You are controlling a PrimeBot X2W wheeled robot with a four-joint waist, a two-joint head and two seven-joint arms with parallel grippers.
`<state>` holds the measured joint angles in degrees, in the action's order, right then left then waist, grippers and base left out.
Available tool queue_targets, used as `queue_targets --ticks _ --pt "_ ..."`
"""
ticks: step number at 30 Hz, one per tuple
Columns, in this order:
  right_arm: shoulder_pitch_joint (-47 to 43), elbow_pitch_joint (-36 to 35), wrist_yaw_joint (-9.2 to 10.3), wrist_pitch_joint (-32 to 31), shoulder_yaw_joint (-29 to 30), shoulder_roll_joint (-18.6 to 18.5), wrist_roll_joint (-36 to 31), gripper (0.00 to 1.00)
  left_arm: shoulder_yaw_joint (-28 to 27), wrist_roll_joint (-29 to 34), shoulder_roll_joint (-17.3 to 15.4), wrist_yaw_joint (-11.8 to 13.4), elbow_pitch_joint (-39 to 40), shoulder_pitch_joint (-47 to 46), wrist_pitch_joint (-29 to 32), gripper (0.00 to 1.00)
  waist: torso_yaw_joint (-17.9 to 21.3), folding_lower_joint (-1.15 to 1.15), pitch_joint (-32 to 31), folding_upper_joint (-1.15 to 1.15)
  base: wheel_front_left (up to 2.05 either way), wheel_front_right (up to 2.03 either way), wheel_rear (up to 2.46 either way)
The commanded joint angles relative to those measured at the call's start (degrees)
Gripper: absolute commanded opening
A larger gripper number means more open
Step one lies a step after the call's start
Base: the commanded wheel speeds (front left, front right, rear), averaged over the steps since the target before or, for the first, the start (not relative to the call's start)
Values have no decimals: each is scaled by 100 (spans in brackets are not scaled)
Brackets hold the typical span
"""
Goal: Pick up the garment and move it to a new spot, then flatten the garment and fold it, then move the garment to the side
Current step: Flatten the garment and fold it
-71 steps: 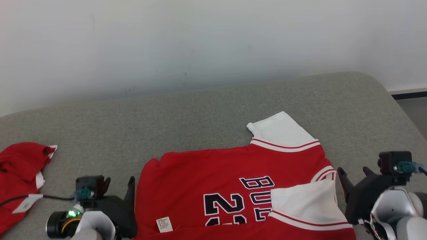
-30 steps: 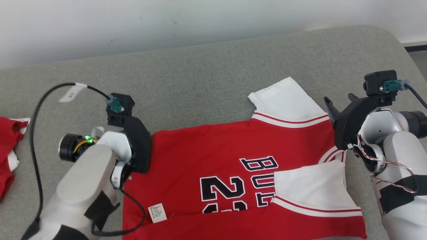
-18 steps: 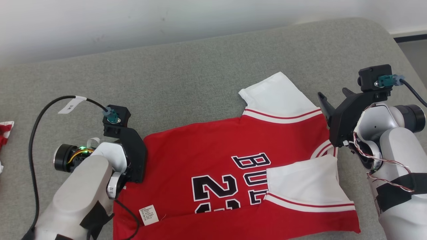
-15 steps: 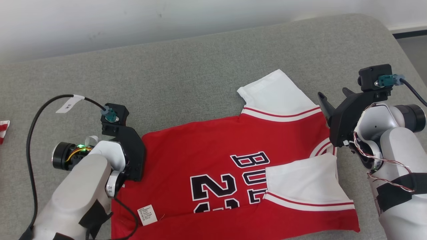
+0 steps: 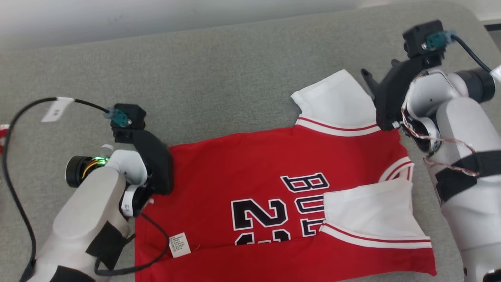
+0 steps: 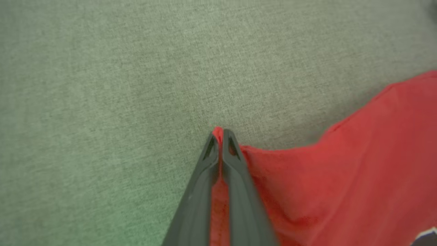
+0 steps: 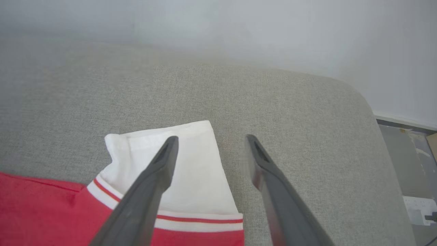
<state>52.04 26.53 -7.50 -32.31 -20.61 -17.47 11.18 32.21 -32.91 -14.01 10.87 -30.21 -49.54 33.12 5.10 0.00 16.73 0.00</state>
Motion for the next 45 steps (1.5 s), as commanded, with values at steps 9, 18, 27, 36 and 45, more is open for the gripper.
queue_targets --ticks 9,18,27,36,45 --pt "875 1715 1 306 34 -80 -49 100 -333 -406 269 45 222 48 -378 0 -493 0 465 0 0 0 0" --pt "1410 3019 1 775 904 -44 -771 100 -336 -520 442 65 405 -50 -373 0 -782 0 713 0 0 0 0" --pt "1846 3659 1 718 1191 59 -1042 63 -166 -430 508 106 512 -89 -340 0 -1002 0 858 0 0 0 0" --pt "1911 3959 3 634 1334 127 -1301 0 -138 -463 443 159 623 22 -336 0 -974 0 939 0 0 0 0" --pt "1743 3584 3 1787 1405 253 -1200 0 -298 -468 479 207 712 281 -990 0 -848 0 660 0 0 0 0"
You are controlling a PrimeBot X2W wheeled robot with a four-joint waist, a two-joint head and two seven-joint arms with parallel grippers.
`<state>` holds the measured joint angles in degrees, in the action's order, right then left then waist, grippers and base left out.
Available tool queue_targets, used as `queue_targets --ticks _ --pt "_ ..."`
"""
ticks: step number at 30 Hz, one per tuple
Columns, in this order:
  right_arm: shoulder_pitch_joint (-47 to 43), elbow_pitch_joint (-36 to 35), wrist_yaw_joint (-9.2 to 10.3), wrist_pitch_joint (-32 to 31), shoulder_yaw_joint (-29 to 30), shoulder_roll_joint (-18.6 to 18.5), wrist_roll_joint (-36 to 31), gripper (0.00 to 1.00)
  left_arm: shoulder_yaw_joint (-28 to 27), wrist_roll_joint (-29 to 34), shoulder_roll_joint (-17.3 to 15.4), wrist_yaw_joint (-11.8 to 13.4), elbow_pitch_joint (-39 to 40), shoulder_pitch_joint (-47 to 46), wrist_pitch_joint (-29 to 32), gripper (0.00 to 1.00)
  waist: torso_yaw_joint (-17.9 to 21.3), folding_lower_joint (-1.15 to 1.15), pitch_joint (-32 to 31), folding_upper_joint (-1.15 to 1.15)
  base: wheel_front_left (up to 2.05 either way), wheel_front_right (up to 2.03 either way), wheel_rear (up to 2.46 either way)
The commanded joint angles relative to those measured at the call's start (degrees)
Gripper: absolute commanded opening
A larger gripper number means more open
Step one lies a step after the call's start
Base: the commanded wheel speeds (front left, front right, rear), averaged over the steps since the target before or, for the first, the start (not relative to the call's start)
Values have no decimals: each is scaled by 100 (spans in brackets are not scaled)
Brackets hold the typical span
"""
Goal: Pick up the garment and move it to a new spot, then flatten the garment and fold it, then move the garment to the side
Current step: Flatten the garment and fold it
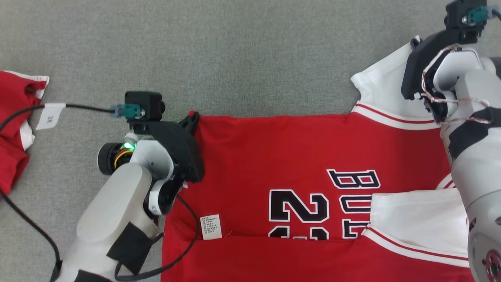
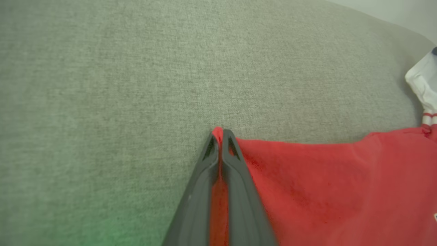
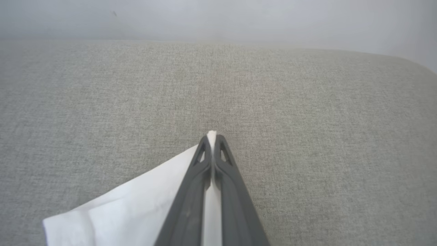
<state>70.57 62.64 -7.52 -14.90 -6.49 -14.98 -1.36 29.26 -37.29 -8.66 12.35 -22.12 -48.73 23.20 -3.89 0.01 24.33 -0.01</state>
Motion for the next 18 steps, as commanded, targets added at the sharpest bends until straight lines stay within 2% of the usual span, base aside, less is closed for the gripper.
queue_targets --ticks 1,11,14,18 --pt "-178 -73 5 196 -1 -1 88 0 -32 -28 -50 62 -102 248 -117 0 69 -1 -163 1 0 0 0" --pt "-1214 -831 5 1457 -7 -283 534 0 -183 190 -30 54 6 717 -1484 0 72 -1 -834 1 0 0 0" --pt "-1865 -1368 5 1644 -104 -342 771 0 -115 267 -33 -31 102 941 -1874 0 66 -1 -1108 1 0 0 0" --pt "-2645 -2124 5 1524 -266 -485 1082 0 44 344 -162 -149 280 1264 -2063 0 56 -1 -1341 1 0 0 0"
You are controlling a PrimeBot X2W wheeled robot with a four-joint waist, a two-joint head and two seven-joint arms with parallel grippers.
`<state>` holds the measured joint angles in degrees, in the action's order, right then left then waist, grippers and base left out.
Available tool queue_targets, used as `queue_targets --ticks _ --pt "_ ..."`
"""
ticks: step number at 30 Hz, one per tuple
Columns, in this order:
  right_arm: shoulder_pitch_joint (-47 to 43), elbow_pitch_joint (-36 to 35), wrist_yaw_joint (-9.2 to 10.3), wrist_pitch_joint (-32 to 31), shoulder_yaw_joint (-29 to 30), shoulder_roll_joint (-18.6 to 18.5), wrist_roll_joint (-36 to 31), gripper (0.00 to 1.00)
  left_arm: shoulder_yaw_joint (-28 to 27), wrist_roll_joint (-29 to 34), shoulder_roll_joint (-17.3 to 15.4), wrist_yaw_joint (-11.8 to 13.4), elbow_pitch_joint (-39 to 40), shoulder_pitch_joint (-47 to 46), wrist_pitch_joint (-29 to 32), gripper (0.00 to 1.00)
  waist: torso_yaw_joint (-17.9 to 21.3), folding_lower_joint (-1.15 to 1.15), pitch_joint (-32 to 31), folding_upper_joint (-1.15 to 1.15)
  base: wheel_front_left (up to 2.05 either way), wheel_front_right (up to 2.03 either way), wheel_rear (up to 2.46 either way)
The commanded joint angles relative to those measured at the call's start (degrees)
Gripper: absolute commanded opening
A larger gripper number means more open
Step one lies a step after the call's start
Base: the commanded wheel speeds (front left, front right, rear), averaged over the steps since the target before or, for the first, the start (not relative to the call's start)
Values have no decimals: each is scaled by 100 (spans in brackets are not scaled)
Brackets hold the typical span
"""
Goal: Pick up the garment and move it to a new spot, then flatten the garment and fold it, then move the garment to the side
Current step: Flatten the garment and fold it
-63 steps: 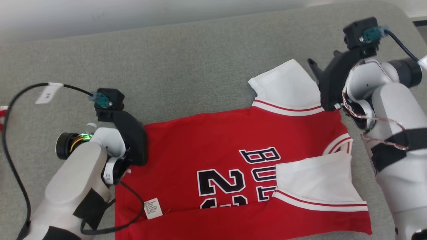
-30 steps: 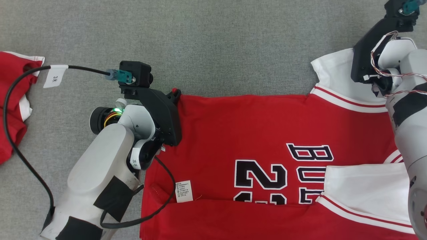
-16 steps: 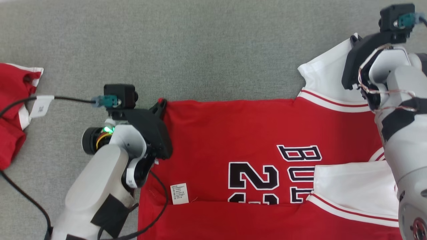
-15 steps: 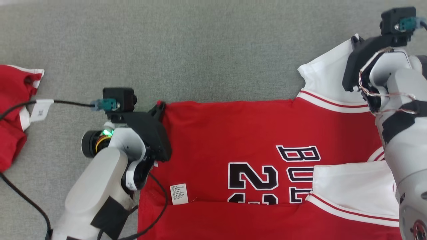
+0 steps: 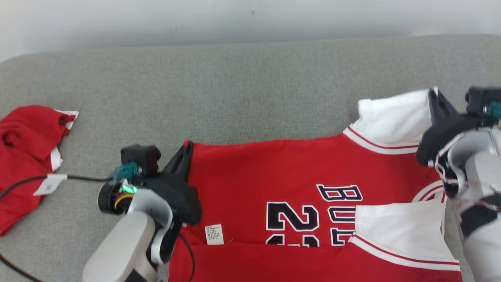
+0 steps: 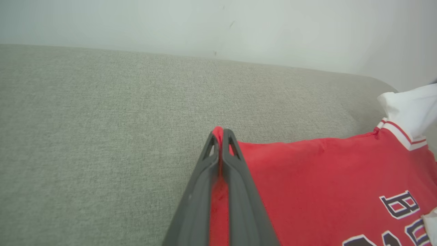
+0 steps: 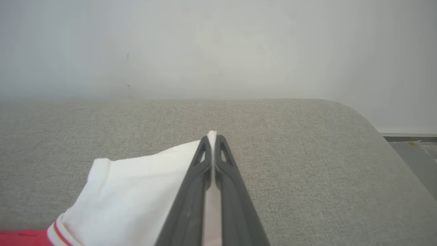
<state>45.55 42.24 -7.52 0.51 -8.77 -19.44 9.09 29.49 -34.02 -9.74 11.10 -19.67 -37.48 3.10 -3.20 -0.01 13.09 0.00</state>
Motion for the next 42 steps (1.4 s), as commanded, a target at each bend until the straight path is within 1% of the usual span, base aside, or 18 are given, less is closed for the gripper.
queue_targets --ticks 1,3,5,10,12,15,16,17,20,21,28,29,30,31,32,35,38,42 --pt "-369 -328 5 -94 -111 -85 127 0 53 41 -85 -16 81 240 -83 0 -13 1 -272 0 0 0 0" --pt "-834 -876 5 -280 -243 -230 361 0 120 76 -145 2 201 468 -130 0 -19 1 -352 0 0 0 0" --pt "-1332 -1475 5 -549 -377 -457 594 0 205 158 -265 34 311 702 -141 0 -20 1 -426 0 0 0 0" --pt "-2630 -2946 5 -1443 -418 -1005 1109 0 250 132 -446 158 529 1267 -137 0 -1 1 -574 0 0 0 0" --pt "-3188 -3655 2 -1813 -582 -1138 1423 0 287 146 -507 197 535 1455 -128 0 17 1 -645 0 0 0 0" --pt "-3876 -4429 6 -2327 -393 -1249 1810 0 308 103 -545 256 514 1686 -138 0 83 1 -747 0 0 0 0" --pt "-4089 -4648 5 -2500 -345 -1246 1883 0 312 102 -563 270 498 1746 -146 0 104 1 -780 0 0 0 0" --pt "-4446 -4974 5 -2786 -159 -1164 1914 0 315 91 -576 299 474 1832 -172 0 141 1 -854 0 0 0 0" --pt "-4872 -5357 5 -3135 57 -1050 1907 0 313 88 -599 313 430 1910 -217 0 182 1 -952 0 0 0 0" --pt "-4872 -5357 5 -3135 57 -1050 1907 0 313 88 -599 313 430 1910 -217 0 182 1 -952 0 0 0 0" --pt "-5435 -5848 5 -3745 269 -767 1862 0 339 143 -666 343 277 1926 -270 0 245 1 -1082 0 0 0 0" --pt "-5482 -5863 5 -3821 283 -717 1864 0 351 138 -674 345 251 1946 -257 11 250 1 -1090 0 0 0 0" --pt "-5528 -5871 5 -3895 311 -665 1848 0 361 114 -678 358 197 1975 -195 99 257 1 -1099 0 0 0 0" --pt "-5543 -5891 5 -3936 355 -606 1851 32 355 93 -674 362 183 1983 -184 100 261 1 -1106 0 0 0 0" --pt "-5554 -5878 5 -3991 402 -533 1857 100 353 90 -675 355 177 1981 -184 100 264 1 -1111 0 0 0 0" --pt "-5632 -5896 5 -4143 386 -442 1837 100 392 90 -684 347 142 2038 -162 100 253 1 -1141 0 0 0 0" --pt "-5724 -5906 5 -4141 464 -320 1833 100 332 43 -683 403 175 2121 -297 100 228 1 -1195 0 0 0 0" --pt "-5816 -5950 5 -3981 625 -133 1789 100 190 53 -733 482 329 2329 -728 100 201 1 -1305 0 0 0 0"
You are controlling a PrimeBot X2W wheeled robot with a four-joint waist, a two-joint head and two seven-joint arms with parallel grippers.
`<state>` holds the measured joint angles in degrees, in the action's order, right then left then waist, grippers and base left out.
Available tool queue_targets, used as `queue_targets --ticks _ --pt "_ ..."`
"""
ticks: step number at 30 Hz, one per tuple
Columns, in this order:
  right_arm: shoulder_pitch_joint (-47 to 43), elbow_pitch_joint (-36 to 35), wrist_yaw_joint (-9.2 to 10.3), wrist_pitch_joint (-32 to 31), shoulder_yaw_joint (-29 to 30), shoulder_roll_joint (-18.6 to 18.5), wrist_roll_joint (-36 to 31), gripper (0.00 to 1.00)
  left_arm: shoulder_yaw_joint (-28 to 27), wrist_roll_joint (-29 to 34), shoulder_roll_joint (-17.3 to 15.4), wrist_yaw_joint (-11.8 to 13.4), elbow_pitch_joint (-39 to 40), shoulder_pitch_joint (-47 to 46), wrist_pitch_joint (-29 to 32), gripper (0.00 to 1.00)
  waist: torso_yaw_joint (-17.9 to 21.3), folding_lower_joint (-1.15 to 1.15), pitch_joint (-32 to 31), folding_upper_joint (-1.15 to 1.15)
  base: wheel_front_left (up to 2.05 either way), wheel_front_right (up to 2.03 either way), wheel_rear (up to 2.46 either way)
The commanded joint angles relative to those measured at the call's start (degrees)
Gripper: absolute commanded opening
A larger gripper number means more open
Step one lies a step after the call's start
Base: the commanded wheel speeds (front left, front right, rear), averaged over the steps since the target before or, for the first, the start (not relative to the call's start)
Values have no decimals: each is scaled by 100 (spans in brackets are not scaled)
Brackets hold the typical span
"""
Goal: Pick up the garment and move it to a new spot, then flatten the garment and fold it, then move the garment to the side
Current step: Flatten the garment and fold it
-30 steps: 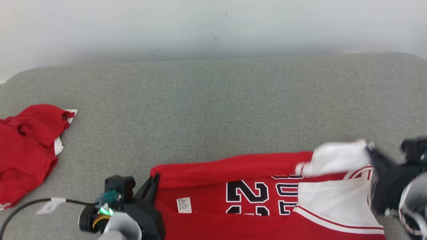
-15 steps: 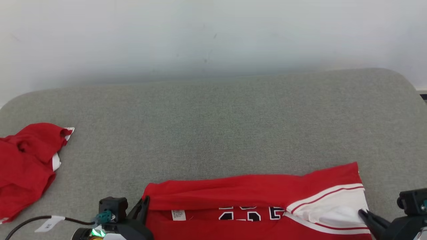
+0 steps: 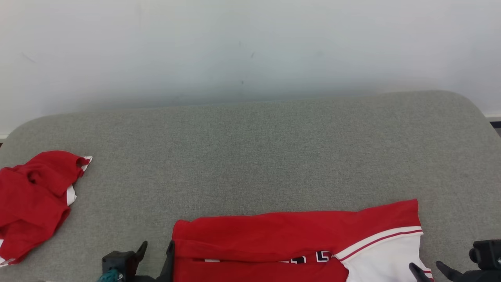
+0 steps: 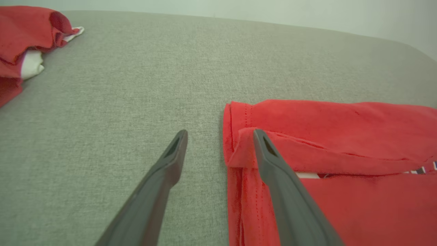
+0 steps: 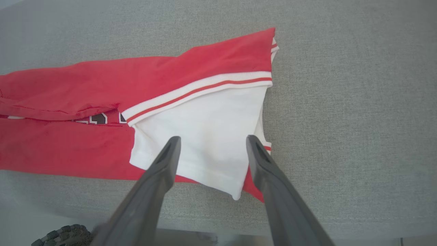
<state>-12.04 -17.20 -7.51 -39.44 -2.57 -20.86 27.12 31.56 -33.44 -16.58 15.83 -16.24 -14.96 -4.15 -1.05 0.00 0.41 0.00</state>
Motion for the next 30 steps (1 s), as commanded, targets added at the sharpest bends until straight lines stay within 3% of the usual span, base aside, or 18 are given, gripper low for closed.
queue_targets --ticks 1,7,15,21,30 --pt "-82 -13 4 99 88 89 -55 100 -71 8 -58 47 70 147 -179 100 -16 0 -58 0 0 0 0" --pt "-91 76 3 793 590 680 -557 100 -366 143 -73 12 736 592 -1022 100 -78 0 -183 0 0 0 0" --pt "164 579 3 1589 1026 1461 -1198 100 -1039 795 293 -256 1841 1366 -1110 100 -202 0 -317 0 0 0 0" --pt "395 1014 2 1175 1243 1717 -1809 100 -1265 1339 586 -616 2275 1935 -1111 100 -312 0 -300 0 0 0 0" --pt "551 1090 2 495 1529 1789 -2389 100 -1369 1731 872 -980 2380 2209 -1108 100 -549 0 -184 0 0 0 0"
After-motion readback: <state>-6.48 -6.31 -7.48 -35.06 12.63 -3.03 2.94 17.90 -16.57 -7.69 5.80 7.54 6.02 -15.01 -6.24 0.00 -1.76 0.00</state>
